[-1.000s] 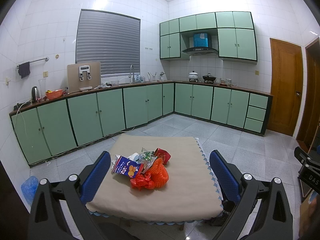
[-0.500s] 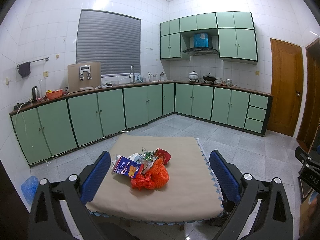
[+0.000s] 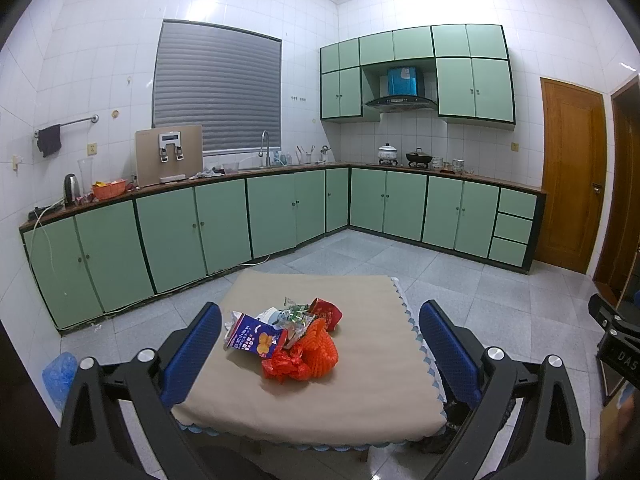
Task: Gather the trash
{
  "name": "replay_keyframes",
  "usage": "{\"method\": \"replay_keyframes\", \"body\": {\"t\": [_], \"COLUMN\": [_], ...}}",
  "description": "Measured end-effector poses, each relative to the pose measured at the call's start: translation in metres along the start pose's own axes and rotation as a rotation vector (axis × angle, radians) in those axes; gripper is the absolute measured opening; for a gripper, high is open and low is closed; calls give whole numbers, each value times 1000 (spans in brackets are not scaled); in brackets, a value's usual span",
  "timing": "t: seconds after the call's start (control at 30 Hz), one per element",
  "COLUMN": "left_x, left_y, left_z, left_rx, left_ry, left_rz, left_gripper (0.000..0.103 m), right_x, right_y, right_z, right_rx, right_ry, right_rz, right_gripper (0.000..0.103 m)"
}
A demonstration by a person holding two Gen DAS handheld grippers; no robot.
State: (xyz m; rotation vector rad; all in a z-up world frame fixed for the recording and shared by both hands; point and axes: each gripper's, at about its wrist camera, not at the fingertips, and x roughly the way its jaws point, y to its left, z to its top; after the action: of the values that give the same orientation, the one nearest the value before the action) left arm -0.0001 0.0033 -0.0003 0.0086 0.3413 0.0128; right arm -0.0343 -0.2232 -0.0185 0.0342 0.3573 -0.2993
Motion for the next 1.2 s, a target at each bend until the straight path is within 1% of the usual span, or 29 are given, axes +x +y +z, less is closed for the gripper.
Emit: {"method": "replay_keyframes", "body": {"t": [0.47, 0.63, 0.7, 0.73, 0.77, 0.83, 0.9, 0.97, 1.03, 1.1, 1.2], "left_x": [-1, 4, 10, 13, 14, 19, 28, 35, 39, 45, 63], "left_y": [3, 8, 21, 26, 32, 42, 54, 63, 74, 84, 97], "left_z": [3, -1, -7, -9, -14, -25, -35, -41, -46, -49, -56], "left_rx": [-6, -9, -43, -53, -56, -39, -39, -42, -53, -67, -71], "left_ry": [-2, -5, 18, 26, 24, 18, 50, 68, 69, 71, 91], "left_rz": [3, 46, 20, 19, 28, 75, 109, 112, 97, 96, 129], "left_gripper": [97, 97, 97, 97, 97, 97, 97, 97, 97, 97, 97], "right_x": [1, 9, 15, 19, 22, 32, 44, 63, 81, 93, 112], "right_y": [0, 4, 8, 11, 14, 22, 32, 49, 68, 89, 123], "right_z": [0, -1, -1, -2, -2, -5, -7, -11, -14, -15, -19], "right_rx": [-4, -27, -44, -57, -66, -77, -83, -91, -121, -159, -205], "right_ry": [1, 12, 15, 17, 16, 20, 43, 85, 121, 135, 155], "right_rz": [0, 18, 42, 55, 67, 109, 165, 239, 303, 336, 398], "right_gripper": [98, 98, 98, 98, 98, 98, 98, 98, 98, 98, 98]}}
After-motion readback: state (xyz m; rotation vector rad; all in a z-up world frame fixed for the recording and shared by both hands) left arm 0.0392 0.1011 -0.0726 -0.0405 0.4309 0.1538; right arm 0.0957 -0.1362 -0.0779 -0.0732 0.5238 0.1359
